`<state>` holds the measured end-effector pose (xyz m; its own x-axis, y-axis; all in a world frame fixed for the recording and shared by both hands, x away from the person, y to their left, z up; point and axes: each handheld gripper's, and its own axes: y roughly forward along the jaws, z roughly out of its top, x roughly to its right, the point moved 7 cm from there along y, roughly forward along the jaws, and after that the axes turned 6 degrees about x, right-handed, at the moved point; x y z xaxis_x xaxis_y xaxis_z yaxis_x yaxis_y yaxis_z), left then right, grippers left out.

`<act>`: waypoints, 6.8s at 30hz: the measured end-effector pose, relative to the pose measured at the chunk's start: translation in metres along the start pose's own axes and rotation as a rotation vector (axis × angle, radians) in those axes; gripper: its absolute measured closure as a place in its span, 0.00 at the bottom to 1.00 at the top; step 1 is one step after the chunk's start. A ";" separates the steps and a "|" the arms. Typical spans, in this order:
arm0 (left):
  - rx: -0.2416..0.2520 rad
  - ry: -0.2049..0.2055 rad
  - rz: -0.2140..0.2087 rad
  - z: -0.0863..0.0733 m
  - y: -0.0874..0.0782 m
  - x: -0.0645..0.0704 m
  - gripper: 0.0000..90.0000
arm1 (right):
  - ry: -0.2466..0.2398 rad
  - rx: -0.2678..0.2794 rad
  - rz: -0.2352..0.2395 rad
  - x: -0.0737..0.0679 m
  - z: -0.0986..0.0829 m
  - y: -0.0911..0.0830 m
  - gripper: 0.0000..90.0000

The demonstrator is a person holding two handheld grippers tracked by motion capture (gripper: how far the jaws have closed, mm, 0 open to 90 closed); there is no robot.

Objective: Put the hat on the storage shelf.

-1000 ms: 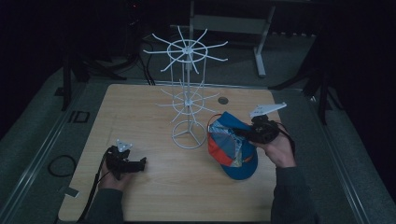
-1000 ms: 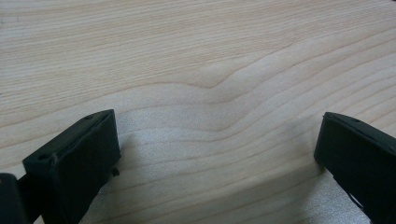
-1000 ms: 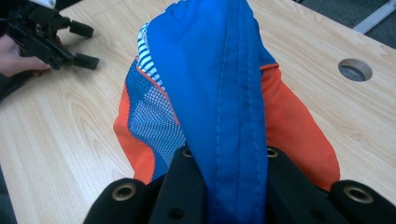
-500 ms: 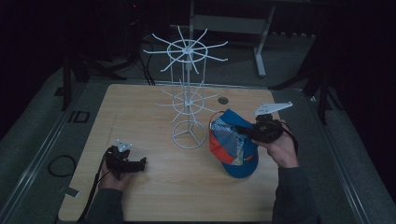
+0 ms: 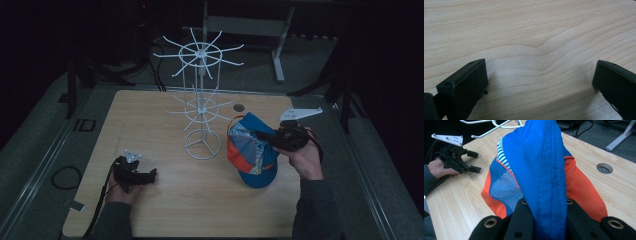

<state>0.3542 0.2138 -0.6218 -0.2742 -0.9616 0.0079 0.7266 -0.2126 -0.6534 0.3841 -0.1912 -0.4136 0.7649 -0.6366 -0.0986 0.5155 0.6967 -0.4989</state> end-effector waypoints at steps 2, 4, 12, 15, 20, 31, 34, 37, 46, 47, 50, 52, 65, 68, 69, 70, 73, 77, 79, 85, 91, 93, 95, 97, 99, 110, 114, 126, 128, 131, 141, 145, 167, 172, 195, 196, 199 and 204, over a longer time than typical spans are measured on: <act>0.000 0.000 0.000 0.000 0.000 0.000 0.00 | 0.000 0.004 -0.003 0.000 0.000 -0.003 0.97; 0.000 0.000 0.000 0.000 0.000 0.000 0.00 | -0.003 0.007 -0.005 0.001 0.000 -0.005 0.97; 0.000 0.002 0.001 0.000 0.000 0.000 0.00 | 0.000 0.033 -0.009 0.002 0.003 -0.016 0.97; 0.000 0.002 0.001 0.000 0.000 0.000 0.00 | -0.005 0.041 -0.009 0.001 0.005 -0.019 0.97; 0.000 0.002 0.001 0.000 0.000 0.000 0.00 | -0.009 0.051 -0.006 0.000 0.010 -0.021 0.97; -0.001 0.003 0.001 0.000 0.000 0.000 0.00 | -0.011 0.079 0.002 -0.001 0.022 -0.026 0.97; 0.000 0.000 0.000 0.000 0.000 0.000 0.00 | -0.014 0.080 0.000 -0.002 0.025 -0.026 0.97; 0.001 0.000 0.000 0.000 0.000 0.000 0.00 | -0.018 0.084 0.002 -0.002 0.028 -0.026 0.97; 0.001 -0.001 0.000 0.000 0.000 0.000 0.00 | -0.018 0.099 0.015 -0.003 0.035 -0.025 0.97; 0.001 -0.001 0.000 0.000 0.000 0.000 0.00 | -0.017 0.102 0.016 -0.003 0.036 -0.025 0.97; 0.001 -0.001 0.000 0.000 0.000 0.000 0.00 | -0.014 0.112 0.021 -0.004 0.038 -0.026 0.97; 0.001 -0.001 0.000 0.000 0.000 0.000 0.00 | -0.013 0.116 0.024 -0.003 0.040 -0.026 0.97; -0.001 -0.001 0.001 0.000 0.000 0.000 0.00 | -0.010 0.147 0.043 -0.004 0.049 -0.034 0.97; -0.001 0.001 0.000 0.000 0.000 0.000 0.00 | -0.010 0.158 0.051 -0.006 0.052 -0.036 0.97; 0.001 -0.001 0.000 0.000 0.000 0.000 0.00 | -0.008 0.166 0.059 -0.007 0.054 -0.037 0.97; 0.001 -0.001 -0.001 0.000 0.000 0.000 0.00 | -0.008 0.171 0.063 -0.008 0.055 -0.038 0.97; 0.002 -0.001 -0.001 0.000 0.000 0.000 0.00 | -0.007 0.184 0.068 -0.009 0.058 -0.041 0.97; 0.001 -0.001 -0.001 0.000 0.000 0.000 0.00 | -0.004 0.196 0.075 -0.011 0.062 -0.045 0.97; 0.001 0.000 -0.001 0.000 0.000 0.000 0.00 | -0.001 0.206 0.086 -0.012 0.064 -0.046 0.97; 0.001 0.000 -0.001 0.000 0.000 0.000 0.00 | 0.003 0.216 0.093 -0.013 0.069 -0.049 0.97; 0.001 0.000 -0.001 0.000 0.000 0.000 0.00 | -0.002 0.235 0.105 -0.016 0.076 -0.054 0.97; 0.001 0.000 -0.001 0.000 0.000 0.000 0.00 | -0.005 0.239 0.105 -0.016 0.078 -0.055 0.97; 0.002 0.000 -0.001 0.000 0.000 0.000 0.00 | -0.006 0.245 0.105 -0.015 0.080 -0.056 0.97; 0.001 0.000 -0.001 0.000 0.000 0.000 0.00 | -0.004 0.247 0.107 -0.015 0.082 -0.057 0.97; 0.001 0.001 -0.001 0.000 0.000 0.000 0.00 | -0.003 0.254 0.111 -0.015 0.084 -0.057 0.97; 0.001 0.001 -0.001 0.000 0.000 0.000 0.00 | 0.000 0.267 0.111 -0.011 0.091 -0.061 0.97; 0.001 0.000 -0.001 0.000 0.000 0.000 0.00 | 0.000 0.273 0.109 -0.010 0.092 -0.064 0.97; 0.001 0.000 -0.001 0.000 0.000 0.000 0.00 | 0.004 0.296 0.116 -0.009 0.100 -0.069 0.97; 0.001 0.000 -0.001 0.000 0.000 0.000 0.00 | 0.006 0.299 0.119 -0.009 0.101 -0.069 0.97; 0.001 0.000 -0.001 0.000 0.000 0.000 0.00 | 0.005 0.306 0.123 -0.010 0.103 -0.070 0.97; 0.002 0.000 -0.001 0.000 0.000 0.000 0.00 | 0.005 0.324 0.134 -0.012 0.109 -0.074 0.97; 0.002 0.000 -0.001 0.000 0.000 0.000 0.00 | 0.001 0.329 0.136 -0.012 0.111 -0.076 0.97; 0.002 0.000 -0.001 0.000 0.000 0.000 0.00 | -0.036 0.367 0.144 -0.019 0.136 -0.093 0.97; 0.002 0.000 -0.001 0.000 0.000 0.000 0.00 | -0.040 0.373 0.145 -0.020 0.139 -0.093 0.97; -0.001 0.003 -0.002 -0.001 -0.001 0.000 0.00 | -0.026 0.143 0.092 -0.018 0.112 -0.006 0.61; -0.001 0.005 -0.002 -0.001 -0.001 0.000 0.00 | -0.029 0.126 0.078 -0.017 0.109 -0.005 0.54; 0.000 0.004 -0.002 0.000 -0.001 0.000 0.00 | -0.039 0.098 0.015 -0.014 0.101 -0.003 0.40; -0.001 0.005 -0.002 -0.001 -0.001 0.000 0.00 | -0.028 0.083 -0.040 -0.006 0.089 -0.002 0.27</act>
<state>0.3533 0.2139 -0.6217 -0.2785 -0.9604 0.0054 0.7256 -0.2141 -0.6539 0.4131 -0.1593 -0.3353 0.7529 -0.6558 -0.0552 0.5753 0.6966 -0.4286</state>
